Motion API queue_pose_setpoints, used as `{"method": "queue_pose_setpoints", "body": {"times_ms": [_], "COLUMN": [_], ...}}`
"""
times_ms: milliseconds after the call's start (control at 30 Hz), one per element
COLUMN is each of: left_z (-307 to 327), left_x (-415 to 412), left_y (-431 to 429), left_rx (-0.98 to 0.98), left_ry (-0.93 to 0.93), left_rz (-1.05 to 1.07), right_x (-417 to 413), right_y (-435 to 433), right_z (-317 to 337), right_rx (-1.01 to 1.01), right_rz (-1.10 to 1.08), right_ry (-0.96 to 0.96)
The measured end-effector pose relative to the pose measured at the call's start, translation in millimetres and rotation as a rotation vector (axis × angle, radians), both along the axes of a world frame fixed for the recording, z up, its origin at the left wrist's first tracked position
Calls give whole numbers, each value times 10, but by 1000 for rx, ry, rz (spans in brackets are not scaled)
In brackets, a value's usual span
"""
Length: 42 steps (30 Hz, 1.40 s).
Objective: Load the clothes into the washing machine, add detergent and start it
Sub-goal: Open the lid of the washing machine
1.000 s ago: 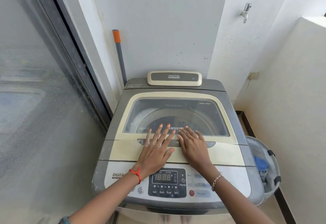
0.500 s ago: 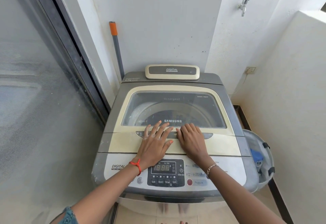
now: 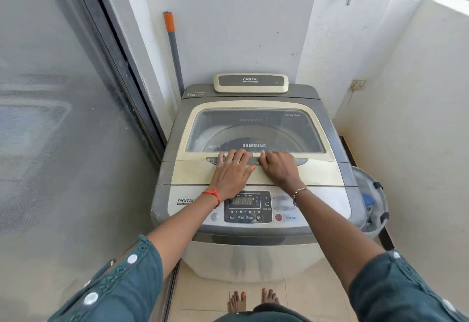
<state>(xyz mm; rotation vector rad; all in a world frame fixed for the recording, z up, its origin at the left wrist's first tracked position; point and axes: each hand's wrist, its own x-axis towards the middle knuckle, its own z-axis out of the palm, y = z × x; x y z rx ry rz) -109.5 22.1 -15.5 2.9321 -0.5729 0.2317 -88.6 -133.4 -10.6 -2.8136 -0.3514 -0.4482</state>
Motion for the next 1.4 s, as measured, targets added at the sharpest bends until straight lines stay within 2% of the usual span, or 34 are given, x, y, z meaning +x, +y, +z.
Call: {"method": "queue_pose_setpoints", "body": {"times_ms": [200,433,767,1000,1200,1400], "left_z": [101,255,1269,2025,2261,2430], "left_x": [25,85,411,828,1111,1451], "left_y": [-5,-22,-75,-71,-94,-114], "left_rx": [-5,20,-97,-60,-47,-3], "left_ry": [55,64,8,23,11,-91], "left_rz": [-5,-16,51,47,55,56], "right_x": [-12,49,441,830,1186,1406], "right_y": [23,7,-54,-30,-67,-110], "right_z": [142,345,1349,2088,2258,2551], "right_rx": [-97,-121,25,36,-43,36], "right_rz": [13,35,55,6,12,1], "right_ry": [108,165,283,254,235,190]}}
